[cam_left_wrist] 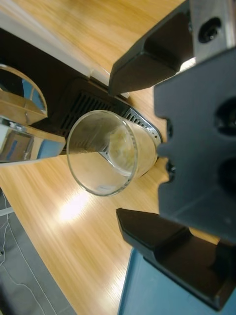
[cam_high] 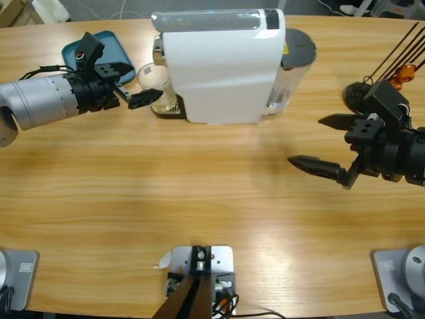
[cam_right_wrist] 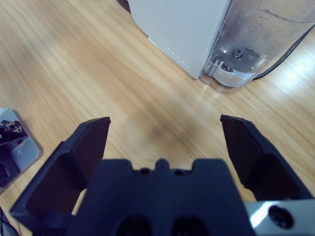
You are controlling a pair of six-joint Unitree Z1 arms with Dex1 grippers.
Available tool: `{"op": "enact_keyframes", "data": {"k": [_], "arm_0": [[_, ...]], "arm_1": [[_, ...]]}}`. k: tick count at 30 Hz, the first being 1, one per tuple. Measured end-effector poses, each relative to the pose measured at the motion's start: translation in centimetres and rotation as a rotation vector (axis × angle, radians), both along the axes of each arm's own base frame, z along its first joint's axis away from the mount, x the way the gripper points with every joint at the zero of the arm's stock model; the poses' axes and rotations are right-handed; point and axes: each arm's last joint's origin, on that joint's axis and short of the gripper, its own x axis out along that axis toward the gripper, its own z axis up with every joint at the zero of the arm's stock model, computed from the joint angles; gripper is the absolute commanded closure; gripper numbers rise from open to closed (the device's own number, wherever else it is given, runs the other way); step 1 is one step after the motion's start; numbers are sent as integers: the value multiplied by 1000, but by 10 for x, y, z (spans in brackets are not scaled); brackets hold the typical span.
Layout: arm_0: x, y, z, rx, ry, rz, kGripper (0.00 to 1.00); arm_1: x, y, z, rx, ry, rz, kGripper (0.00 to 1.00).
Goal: Pour coffee
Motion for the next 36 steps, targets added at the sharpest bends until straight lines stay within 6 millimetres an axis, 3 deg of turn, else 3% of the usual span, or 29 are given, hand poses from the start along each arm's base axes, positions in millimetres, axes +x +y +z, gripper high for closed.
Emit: {"op": "enact_keyframes", "data": {"k": [17, 31, 32, 36], "arm_0": [[21, -5, -19, -7, 49, 0, 4], [42, -17, -19, -51, 46, -39, 21], [43, -17, -20, -53, 48, -39, 50], [46, -16, -22, -58, 59, -37, 457]], "arm_1": [[0, 0, 0, 0, 0, 0, 0], [0, 1, -1, -1, 5, 3, 0], [0, 1, -1, -2, 6, 3, 0], [1, 1, -1, -4, 8, 3, 0]]}}
